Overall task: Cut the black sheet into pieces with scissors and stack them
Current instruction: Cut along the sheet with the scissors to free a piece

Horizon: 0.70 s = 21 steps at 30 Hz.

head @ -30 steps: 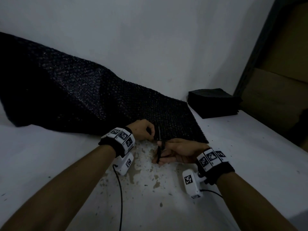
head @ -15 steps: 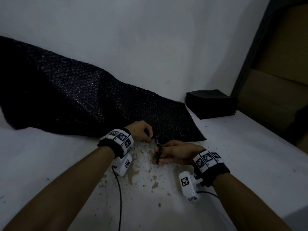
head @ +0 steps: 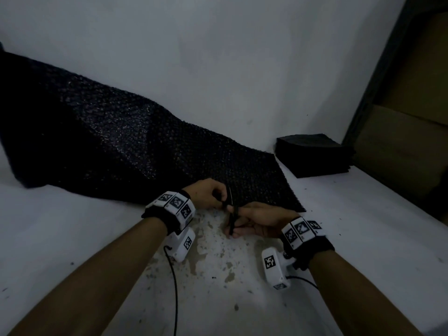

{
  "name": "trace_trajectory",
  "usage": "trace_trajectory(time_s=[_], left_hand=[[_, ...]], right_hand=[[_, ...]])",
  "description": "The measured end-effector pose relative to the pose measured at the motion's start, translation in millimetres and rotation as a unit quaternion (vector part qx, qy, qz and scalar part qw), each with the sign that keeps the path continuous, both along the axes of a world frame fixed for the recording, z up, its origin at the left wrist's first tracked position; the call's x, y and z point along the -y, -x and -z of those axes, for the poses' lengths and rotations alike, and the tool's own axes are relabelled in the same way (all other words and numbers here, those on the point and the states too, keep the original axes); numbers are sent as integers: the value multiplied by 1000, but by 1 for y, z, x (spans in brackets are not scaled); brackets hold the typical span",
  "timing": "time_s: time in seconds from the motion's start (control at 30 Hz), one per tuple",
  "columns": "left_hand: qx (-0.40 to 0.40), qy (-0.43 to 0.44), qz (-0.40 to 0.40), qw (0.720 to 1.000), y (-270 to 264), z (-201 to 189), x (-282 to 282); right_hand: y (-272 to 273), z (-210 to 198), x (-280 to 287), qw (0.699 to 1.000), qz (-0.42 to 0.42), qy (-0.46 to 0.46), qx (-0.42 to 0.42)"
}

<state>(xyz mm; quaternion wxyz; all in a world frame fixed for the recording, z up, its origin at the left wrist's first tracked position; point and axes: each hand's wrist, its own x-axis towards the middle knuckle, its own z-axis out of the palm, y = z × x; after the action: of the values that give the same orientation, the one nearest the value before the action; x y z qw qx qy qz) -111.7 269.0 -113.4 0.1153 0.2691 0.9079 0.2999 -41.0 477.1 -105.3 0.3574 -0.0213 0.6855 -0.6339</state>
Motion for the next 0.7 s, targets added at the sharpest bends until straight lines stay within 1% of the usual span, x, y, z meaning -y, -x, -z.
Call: trace_trajectory(time_s=[0.27, 0.43, 0.7], left_hand=[[15, -11, -5, 1000, 1, 2, 0], [17, -18, -9, 1000, 3, 4, 2], [43, -88, 11, 995, 1, 5, 6]], right_hand=[[2, 10, 1, 999, -3, 29, -16], [-2, 1, 2, 1000, 0, 7, -9], [10, -3, 7, 1000, 22, -8, -12]])
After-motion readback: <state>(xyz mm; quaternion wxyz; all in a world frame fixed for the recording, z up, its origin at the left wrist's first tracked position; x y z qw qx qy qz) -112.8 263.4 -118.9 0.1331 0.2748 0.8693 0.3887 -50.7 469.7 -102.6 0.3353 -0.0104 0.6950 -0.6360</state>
